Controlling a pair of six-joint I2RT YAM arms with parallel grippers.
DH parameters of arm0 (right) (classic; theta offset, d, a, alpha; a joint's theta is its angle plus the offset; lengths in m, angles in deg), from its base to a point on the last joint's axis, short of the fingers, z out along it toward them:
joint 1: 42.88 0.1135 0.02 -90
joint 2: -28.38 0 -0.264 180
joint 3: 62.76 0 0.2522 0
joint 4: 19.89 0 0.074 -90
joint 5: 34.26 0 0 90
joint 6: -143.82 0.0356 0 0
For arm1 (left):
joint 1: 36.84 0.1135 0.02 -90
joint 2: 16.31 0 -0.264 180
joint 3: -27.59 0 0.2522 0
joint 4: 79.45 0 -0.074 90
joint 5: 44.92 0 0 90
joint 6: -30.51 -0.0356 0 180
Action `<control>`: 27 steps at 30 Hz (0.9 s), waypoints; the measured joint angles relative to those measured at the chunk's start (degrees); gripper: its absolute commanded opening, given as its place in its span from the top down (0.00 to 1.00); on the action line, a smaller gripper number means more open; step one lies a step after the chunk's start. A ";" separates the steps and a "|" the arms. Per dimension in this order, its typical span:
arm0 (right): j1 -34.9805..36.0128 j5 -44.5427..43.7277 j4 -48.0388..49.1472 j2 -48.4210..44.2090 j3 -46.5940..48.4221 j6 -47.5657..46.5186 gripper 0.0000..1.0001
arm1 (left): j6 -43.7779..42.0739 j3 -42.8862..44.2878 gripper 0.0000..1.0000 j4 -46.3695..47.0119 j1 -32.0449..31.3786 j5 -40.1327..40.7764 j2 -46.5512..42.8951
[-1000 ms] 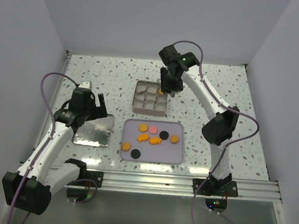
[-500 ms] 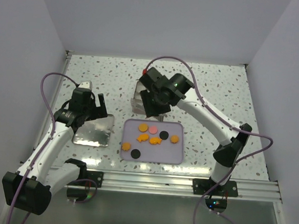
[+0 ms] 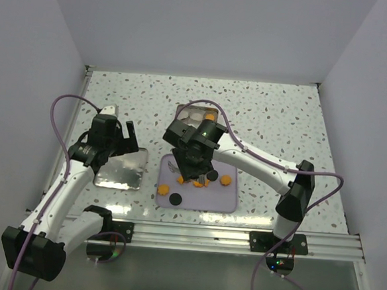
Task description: Pack the cookies
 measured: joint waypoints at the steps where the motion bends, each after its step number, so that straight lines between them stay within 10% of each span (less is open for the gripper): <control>1: -0.02 -0.11 0.02 0.00 -0.35 0.17 0.49 | 0.00 0.00 0.00 0.00 0.00 0.00 -0.09; 27: -0.15 -1.46 -0.37 1.16 -4.28 0.50 0.51 | 0.00 0.00 0.00 0.00 0.00 0.02 -0.42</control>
